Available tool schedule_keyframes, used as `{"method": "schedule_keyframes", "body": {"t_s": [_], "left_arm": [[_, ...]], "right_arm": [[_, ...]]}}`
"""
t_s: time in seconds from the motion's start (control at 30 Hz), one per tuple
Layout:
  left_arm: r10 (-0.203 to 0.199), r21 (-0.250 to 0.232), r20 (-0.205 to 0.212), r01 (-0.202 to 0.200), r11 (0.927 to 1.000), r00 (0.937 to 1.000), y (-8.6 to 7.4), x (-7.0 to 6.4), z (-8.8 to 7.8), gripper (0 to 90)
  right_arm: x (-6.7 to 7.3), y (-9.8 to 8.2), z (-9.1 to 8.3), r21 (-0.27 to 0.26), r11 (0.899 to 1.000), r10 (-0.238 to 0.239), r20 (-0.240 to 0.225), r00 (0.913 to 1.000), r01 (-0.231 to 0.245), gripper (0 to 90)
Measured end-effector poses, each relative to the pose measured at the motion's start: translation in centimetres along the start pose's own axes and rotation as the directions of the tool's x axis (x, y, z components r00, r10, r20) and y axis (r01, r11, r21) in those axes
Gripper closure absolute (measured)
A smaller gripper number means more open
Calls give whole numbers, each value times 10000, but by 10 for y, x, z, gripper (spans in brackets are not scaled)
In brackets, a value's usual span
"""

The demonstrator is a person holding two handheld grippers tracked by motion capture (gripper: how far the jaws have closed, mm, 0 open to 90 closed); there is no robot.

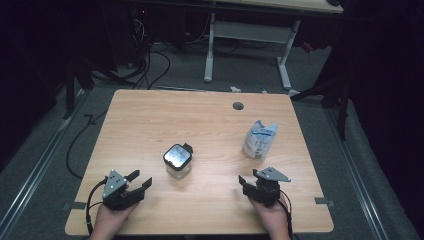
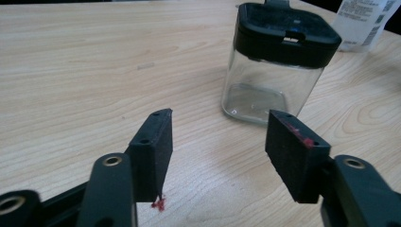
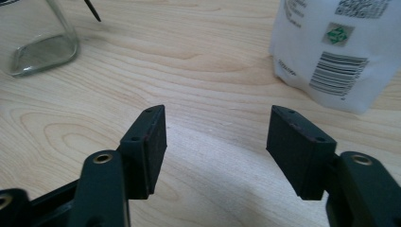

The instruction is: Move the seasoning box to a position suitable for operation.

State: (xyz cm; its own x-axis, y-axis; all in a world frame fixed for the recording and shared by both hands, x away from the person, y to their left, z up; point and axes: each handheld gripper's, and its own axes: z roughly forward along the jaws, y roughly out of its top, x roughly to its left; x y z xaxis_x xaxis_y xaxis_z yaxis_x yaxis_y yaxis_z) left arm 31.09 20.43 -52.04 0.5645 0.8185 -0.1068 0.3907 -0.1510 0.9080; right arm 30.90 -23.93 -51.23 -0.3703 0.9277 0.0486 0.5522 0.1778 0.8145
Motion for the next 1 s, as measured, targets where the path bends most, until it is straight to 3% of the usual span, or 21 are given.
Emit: {"method": "schedule_keyframes", "body": {"t_s": [0.13, 0.2, 0.23, 0.27, 0.3, 0.37, 0.4, 0.43, 0.5, 0.7, 0.8, 0.9, 1.0], "left_arm": [[251, 168, -69, -250, 9995, 9997, 1, 0, -2, 453], [87, 448, -135, -81, 9990, 9999, 2, 2, -1, 442], [-19, 612, -146, 28, 9981, 9999, 2, 2, 1, 425], [-19, 612, -146, 28, 9981, 9999, 2, 2, 1, 420], [14, 668, -164, -3, 9978, 9999, 2, 2, 1, 412], [87, 757, -182, -73, 9971, 9998, 2, 1, 3, 406], [121, 773, -173, -107, 9969, 9998, 2, 0, 4, 394], [121, 773, -173, -107, 9969, 9998, 2, 0, 4, 392], [135, 720, -219, -119, 9973, 9997, 3, -1, 4, 386], [-167, 836, 16, 165, 9964, 9999, 6, 1, 8, 350], [103, 675, -199, -89, 9977, 9997, 10, 1, 10, 431], [26, 826, -149, -14, 9966, 9999, 18, 5, 19, 505], [268, 1051, -449, -220, 9942, 9986, 23, 9, 33, 554]], "right_arm": [[1, -5, -3, -340, 9981, -520, 17, 9986, 520, 448], [1, -4, -3, -257, 9985, -481, -45, 9988, 480, 443], [2, -3, -2, -53, 9992, -403, -238, 9989, 402, 379], [2, -3, -2, -53, 9992, -403, -238, 9989, 402, 379], [4, -3, 0, -58, 9980, -630, -209, 9978, 629, 305], [5, -2, 1, -14, 9975, -706, -226, 9973, 705, 274], [6, -1, 2, -19, 9979, -647, -558, 9963, 647, 183], [7, 0, 3, 27, 9978, -660, -730, 9951, 664, 181], [8, 0, 3, -12, 9974, -725, -403, 9966, 725, 207], [7, 1, 2, -28, 9988, -493, -441, 9978, 492, 210], [7, 1, 1, -88, 9985, -547, -676, 9962, 542, 239], [11, 0, 1, -65, 9975, -712, -1215, 9900, 709, 238], [12, 1, 2, 3, 9974, -712, -1407, 9875, 719, 255]]}}
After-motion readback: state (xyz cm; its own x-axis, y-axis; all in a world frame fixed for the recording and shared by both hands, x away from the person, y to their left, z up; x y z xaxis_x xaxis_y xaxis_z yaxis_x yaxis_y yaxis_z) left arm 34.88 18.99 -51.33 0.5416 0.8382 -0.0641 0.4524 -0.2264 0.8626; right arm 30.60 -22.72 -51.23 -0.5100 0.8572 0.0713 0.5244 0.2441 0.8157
